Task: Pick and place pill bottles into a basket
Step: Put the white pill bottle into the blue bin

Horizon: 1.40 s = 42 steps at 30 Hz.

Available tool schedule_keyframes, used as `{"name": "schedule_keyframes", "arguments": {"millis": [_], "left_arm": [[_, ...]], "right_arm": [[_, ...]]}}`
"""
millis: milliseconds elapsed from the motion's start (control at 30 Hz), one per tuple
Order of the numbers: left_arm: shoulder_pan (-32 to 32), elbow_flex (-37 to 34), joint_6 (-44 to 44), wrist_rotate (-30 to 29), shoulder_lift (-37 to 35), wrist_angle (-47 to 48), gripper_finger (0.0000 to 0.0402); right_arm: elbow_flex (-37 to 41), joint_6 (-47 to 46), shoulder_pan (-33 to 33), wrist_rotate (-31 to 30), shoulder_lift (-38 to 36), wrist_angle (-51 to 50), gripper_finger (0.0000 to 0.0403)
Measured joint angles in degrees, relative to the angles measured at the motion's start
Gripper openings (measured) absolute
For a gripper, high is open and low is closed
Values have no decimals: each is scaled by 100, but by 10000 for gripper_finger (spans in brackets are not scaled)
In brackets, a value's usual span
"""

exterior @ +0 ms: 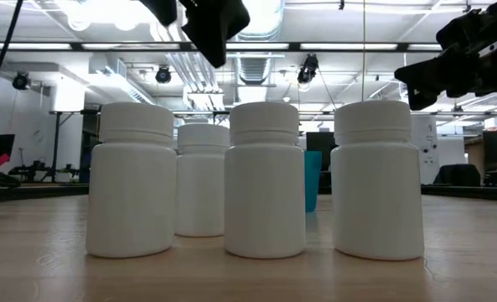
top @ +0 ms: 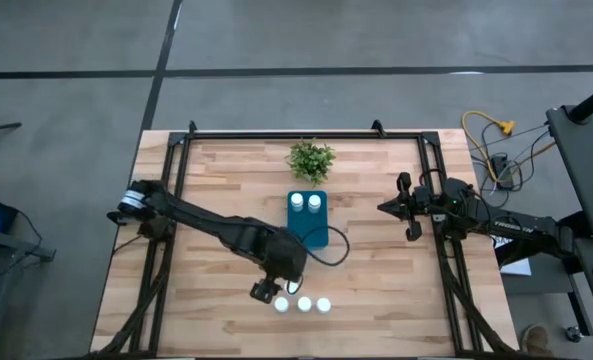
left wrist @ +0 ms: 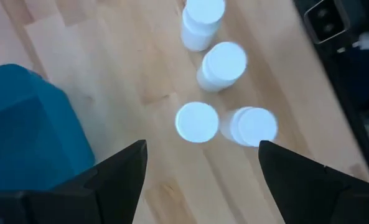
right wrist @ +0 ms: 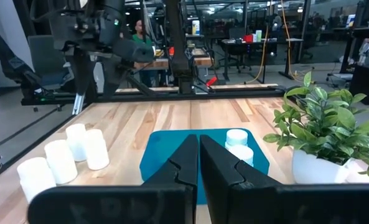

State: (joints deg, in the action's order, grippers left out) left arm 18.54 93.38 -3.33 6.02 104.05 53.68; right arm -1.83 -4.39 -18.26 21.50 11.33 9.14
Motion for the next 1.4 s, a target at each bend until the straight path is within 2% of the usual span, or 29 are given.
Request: {"name": "schedule_keyframes", "arguments": {"millis": [233,600,933,1400], "left_arm": [[0,-23,-6,-505,149,36,290],[15,-39,-32,-460,543,-70,290],[111,-37,-59,-207,553,-342,290],[208,-107,-192,-195,571,-643,290]], "right_arm": [[-2,-11,2,0,0,-71,9],[-2,3,2,0,4,-215,9],[-2,3,2,0,4,-277,9],[-2,-6,2,0,4,-293,9]]}}
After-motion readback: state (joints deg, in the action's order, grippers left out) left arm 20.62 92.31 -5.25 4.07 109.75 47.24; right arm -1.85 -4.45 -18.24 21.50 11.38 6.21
